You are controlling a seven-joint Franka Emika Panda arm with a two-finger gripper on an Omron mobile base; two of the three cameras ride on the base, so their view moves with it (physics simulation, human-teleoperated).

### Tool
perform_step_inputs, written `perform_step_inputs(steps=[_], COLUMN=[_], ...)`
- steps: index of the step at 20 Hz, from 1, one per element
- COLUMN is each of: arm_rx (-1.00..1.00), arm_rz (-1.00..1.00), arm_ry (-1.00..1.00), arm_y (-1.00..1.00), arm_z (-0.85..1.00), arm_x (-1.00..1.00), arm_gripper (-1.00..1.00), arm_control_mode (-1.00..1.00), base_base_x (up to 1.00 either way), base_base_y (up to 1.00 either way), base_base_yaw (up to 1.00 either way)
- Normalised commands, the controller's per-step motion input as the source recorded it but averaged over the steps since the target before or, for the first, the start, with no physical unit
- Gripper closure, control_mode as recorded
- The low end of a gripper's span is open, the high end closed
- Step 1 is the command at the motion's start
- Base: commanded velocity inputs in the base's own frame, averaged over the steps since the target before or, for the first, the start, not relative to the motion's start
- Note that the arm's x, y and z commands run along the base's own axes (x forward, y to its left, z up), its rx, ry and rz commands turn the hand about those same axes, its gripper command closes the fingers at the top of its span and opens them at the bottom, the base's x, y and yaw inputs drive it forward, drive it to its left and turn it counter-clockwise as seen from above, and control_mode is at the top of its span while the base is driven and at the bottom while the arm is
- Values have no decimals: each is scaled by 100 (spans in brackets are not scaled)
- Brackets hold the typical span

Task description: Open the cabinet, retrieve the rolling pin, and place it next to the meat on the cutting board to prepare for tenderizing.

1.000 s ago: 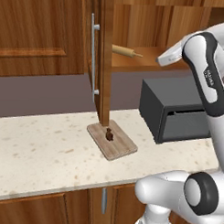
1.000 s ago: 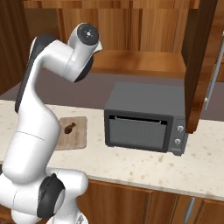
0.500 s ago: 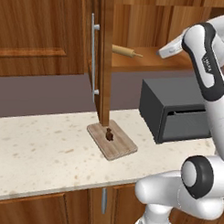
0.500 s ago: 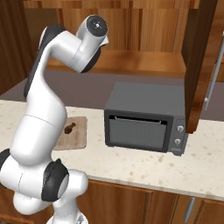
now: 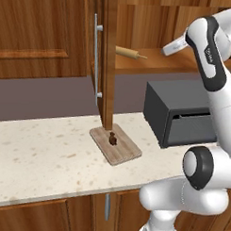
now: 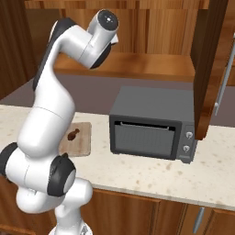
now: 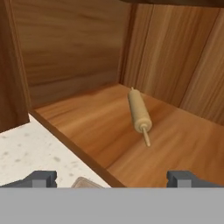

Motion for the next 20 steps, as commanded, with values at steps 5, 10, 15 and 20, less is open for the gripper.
perform_step_inputs(steps=[5,10,15,20], arm_rx=[0,0,0,0], arm_rz=[0,0,1,6], arm_ry=[1,3,1,-4], arm_y=[-10,-4,0,8], arm_z=[0,1,-6,-38], arm_x=[12,22,15,0], arm_gripper=[-100,-100,-100,-100], arm_control_mode=[-100,-100,-100,-100], base_base_x=[0,0,0,0], base_base_y=[0,0,0,0], base_base_yaw=[0,0,0,0])
